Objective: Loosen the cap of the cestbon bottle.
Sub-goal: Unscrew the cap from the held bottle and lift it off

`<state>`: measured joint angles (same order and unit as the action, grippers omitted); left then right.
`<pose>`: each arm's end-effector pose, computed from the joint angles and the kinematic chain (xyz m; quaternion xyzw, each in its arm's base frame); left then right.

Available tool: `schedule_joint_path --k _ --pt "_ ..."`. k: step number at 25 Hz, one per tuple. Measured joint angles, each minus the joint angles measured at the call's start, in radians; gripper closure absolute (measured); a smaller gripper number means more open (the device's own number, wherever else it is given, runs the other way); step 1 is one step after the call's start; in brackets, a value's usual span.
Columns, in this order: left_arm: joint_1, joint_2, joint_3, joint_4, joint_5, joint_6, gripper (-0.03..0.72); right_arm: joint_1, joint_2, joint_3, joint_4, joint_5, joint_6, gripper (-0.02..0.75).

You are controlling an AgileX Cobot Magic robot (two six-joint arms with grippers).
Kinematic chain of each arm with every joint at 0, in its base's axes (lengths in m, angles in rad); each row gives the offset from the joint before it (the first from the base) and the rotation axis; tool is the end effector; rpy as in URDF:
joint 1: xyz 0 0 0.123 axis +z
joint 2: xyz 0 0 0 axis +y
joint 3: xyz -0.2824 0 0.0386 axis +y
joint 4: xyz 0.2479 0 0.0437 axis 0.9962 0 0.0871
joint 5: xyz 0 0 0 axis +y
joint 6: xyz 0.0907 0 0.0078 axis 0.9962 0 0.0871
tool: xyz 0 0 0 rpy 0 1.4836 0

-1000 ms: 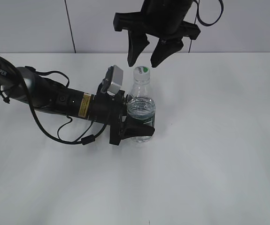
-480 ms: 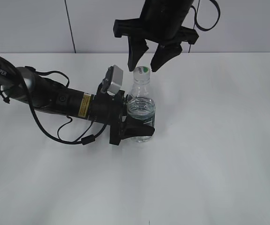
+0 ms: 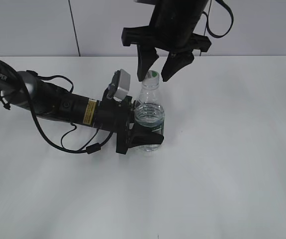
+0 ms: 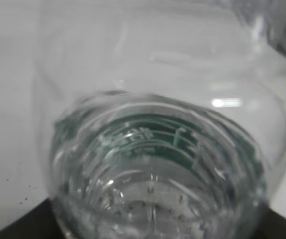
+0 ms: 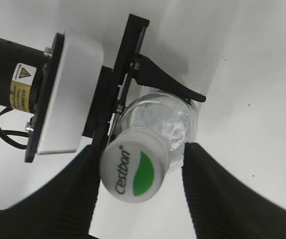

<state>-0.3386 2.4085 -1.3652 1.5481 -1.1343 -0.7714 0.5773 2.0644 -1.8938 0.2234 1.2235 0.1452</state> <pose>0.3707 -0.2179 0.0606 0.5613 0.5930 -0.4417 0.3717 0.3611 0.2578 0.2686 -0.1879 0.9673 0.1481 0.0838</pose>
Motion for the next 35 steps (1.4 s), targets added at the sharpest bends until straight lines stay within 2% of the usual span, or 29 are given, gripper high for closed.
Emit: schedule_joint_path --k 5,10,18,35 --pt "0.000 0.000 0.000 0.000 0.000 0.000 0.274 0.000 0.000 0.002 0.001 0.000 0.001 0.344" --pt "0.000 0.000 0.000 -0.001 0.001 0.000 0.274 0.000 0.000 0.002 0.009 0.000 0.000 0.437" --pt "0.000 0.000 0.000 -0.001 0.001 0.000 0.274 0.000 0.000 0.002 0.009 -0.001 -0.024 0.437" --pt "0.000 0.000 0.000 0.013 0.002 0.001 0.274 0.000 -0.002 0.002 0.015 0.000 -0.680 0.437"
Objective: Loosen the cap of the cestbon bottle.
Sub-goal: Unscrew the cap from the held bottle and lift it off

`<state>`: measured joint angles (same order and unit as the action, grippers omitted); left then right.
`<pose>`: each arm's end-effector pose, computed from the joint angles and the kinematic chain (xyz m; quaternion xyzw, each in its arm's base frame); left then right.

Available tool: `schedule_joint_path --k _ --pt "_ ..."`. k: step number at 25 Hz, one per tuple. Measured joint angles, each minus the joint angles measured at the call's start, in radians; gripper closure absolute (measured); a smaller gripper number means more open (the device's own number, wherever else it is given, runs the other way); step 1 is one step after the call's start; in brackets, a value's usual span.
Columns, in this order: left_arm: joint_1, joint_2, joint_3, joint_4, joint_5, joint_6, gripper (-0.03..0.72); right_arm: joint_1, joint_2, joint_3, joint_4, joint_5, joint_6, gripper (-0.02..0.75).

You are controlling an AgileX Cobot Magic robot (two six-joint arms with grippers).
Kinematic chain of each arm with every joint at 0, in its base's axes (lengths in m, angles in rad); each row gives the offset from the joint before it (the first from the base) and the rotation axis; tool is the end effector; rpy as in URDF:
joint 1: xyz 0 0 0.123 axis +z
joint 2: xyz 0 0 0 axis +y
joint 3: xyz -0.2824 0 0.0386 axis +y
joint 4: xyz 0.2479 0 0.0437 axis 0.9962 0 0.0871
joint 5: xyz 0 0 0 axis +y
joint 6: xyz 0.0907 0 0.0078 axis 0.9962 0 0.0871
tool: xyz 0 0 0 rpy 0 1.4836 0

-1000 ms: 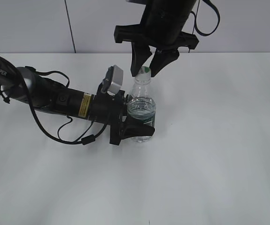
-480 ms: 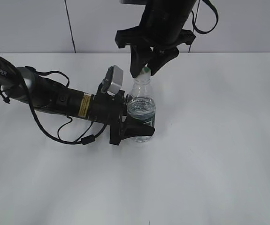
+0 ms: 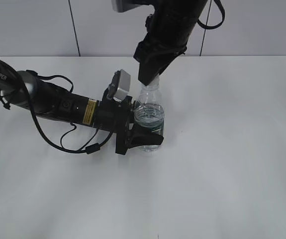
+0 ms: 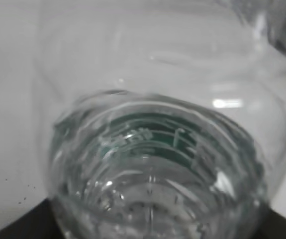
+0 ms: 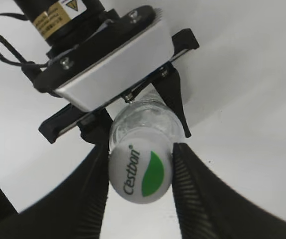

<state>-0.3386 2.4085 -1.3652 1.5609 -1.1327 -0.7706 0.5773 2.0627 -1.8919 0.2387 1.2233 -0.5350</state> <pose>0.3700 -0.2176 0.0599 0.5666 0.5914 -0.4401 0.3683 0.3601 0.2587 0.2691 -0.4980 0.8494 0.1190 0.1281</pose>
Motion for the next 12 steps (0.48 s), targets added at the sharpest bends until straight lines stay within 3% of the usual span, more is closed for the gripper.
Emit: schedule_joint_path --k 12 --pt "0.000 0.000 0.000 0.006 0.000 0.000 0.274 0.001 -0.003 -0.001 0.005 0.002 -0.413 0.445"
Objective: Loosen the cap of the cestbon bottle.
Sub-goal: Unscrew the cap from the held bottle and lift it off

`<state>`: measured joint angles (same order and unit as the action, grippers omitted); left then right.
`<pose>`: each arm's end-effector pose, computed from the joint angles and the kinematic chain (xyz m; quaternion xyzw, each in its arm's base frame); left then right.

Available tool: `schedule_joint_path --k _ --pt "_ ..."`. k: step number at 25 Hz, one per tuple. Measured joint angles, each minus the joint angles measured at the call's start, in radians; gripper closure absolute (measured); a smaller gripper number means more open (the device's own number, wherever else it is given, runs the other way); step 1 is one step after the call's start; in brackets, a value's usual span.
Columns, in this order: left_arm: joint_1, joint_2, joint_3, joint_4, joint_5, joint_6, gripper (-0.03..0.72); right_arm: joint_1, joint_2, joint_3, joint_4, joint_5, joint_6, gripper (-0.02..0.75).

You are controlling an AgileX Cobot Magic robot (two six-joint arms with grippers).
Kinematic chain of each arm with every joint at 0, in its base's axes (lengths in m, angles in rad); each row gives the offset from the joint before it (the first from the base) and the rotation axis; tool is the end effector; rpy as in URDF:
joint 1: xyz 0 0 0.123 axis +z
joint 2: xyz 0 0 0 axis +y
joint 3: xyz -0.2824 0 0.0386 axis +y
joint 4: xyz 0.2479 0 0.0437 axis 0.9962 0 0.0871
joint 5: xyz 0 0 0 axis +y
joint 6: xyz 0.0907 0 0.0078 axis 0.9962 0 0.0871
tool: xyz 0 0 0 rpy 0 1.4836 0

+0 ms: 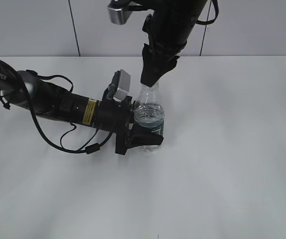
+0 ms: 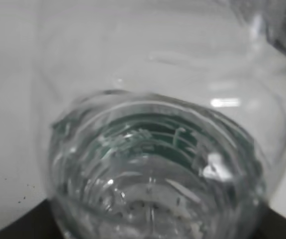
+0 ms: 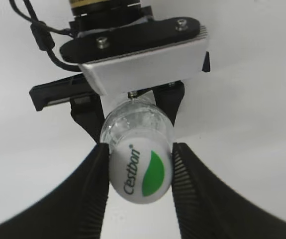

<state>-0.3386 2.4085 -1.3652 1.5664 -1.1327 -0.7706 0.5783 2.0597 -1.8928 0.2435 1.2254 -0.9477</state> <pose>0.3696 -0.2175 0.0596 0.5687 0.5906 -0.4397 0.3667 0.3592 0.2591 0.2707 -0.6614 0.7288 0.0925 0.1510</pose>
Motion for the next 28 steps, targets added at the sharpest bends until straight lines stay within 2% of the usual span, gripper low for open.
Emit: schedule_joint_path --k 9,28 --pt "0.001 0.000 0.000 0.000 -0.003 -0.003 0.274 0.001 0.000 0.000 -0.003 0.001 -0.323 0.446" --pt "0.002 0.000 0.000 0.017 -0.013 -0.001 0.275 0.001 0.004 -0.059 -0.026 0.002 -0.331 0.447"
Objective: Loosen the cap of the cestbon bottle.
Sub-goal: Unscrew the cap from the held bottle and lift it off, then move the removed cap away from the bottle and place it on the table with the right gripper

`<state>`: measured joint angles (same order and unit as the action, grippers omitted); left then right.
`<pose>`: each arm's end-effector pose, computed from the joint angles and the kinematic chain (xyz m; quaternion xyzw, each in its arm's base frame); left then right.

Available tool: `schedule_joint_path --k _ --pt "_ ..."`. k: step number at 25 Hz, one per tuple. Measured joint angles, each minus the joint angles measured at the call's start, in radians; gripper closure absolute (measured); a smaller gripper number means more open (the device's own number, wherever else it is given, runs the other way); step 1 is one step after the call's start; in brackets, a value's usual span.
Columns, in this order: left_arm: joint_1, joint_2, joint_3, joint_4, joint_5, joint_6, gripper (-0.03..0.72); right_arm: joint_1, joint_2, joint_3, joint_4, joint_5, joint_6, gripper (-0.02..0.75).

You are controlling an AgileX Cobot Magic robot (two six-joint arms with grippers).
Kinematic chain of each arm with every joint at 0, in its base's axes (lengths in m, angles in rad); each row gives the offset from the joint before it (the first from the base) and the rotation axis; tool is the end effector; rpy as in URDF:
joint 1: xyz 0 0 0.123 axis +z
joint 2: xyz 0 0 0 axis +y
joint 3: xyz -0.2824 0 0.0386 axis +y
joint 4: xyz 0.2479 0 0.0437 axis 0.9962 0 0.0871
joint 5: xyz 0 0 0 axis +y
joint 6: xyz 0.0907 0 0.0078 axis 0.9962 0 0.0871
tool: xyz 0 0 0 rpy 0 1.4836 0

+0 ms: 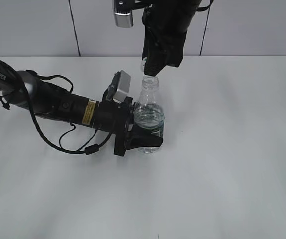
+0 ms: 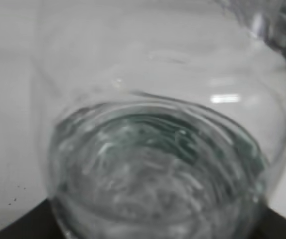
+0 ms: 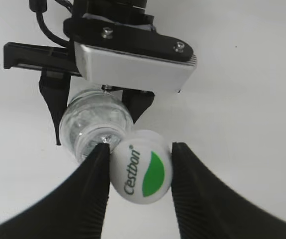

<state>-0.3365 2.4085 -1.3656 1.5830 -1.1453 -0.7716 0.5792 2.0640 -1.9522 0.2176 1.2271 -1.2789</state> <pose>0.3684 -0.2166 0.0598 0.5738 0.5853 -0.4435 0.3626 0.3643 0.2604 0.2848 -0.7743 0.6034 0.0461 0.1850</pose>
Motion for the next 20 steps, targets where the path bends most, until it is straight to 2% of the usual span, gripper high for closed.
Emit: schedule_joint_path --k 10,16,20 --pt "0.000 0.000 0.000 0.002 -0.002 0.000 0.275 0.000 0.000 -0.043 -0.021 -0.002 0.124 0.447" --pt "0.000 0.000 0.000 0.002 -0.002 0.000 0.276 -0.005 0.000 -0.073 -0.105 -0.003 0.336 0.447" --pt "0.000 0.000 0.000 0.002 -0.002 0.000 0.276 -0.043 0.000 -0.073 -0.126 -0.003 0.527 0.447"
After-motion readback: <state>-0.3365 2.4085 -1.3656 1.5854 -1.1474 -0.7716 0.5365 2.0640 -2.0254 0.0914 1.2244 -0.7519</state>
